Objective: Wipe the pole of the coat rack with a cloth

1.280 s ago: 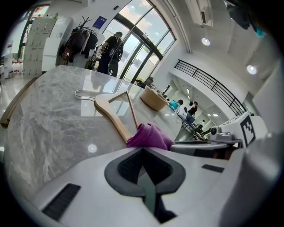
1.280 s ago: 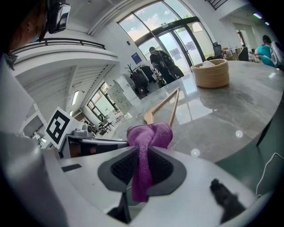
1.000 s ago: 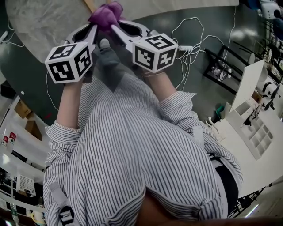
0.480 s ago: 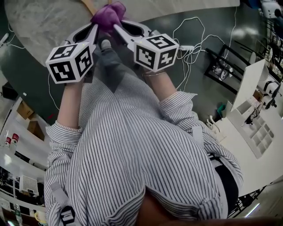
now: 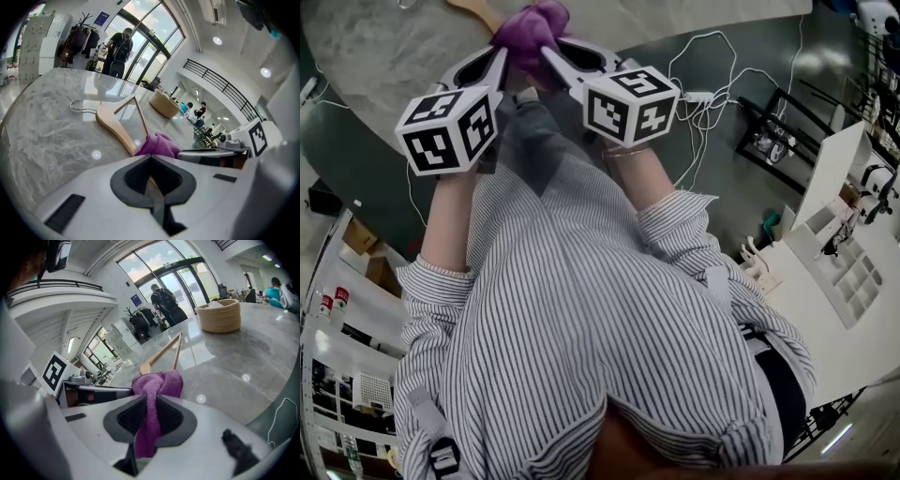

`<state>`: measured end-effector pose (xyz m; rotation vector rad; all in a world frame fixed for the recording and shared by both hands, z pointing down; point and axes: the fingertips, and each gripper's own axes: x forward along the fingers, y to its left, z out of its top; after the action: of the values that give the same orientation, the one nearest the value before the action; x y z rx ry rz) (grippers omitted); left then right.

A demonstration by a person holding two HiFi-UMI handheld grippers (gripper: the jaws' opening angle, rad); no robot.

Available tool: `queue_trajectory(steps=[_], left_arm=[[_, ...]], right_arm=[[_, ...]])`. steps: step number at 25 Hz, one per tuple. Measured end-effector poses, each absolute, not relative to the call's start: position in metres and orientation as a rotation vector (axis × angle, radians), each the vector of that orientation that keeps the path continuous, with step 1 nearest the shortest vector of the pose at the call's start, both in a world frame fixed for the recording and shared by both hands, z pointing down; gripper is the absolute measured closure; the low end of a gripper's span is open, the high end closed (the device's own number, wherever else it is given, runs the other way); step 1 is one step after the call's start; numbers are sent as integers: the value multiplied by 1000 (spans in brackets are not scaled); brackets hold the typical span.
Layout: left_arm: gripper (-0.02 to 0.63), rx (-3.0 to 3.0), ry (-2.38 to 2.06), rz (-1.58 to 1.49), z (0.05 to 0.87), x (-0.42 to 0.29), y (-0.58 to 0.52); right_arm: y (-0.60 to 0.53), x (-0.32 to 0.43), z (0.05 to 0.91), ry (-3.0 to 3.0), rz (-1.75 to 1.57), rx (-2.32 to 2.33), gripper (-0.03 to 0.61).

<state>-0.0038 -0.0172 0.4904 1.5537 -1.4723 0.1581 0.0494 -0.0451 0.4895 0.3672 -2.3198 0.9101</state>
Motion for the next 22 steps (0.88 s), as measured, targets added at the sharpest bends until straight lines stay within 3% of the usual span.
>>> queue_trajectory(steps=[22], left_arm=[[604,1611,-1392,191,495,-55,-75]], right_arm=[[-104,6,498,-2280,936,504,517]])
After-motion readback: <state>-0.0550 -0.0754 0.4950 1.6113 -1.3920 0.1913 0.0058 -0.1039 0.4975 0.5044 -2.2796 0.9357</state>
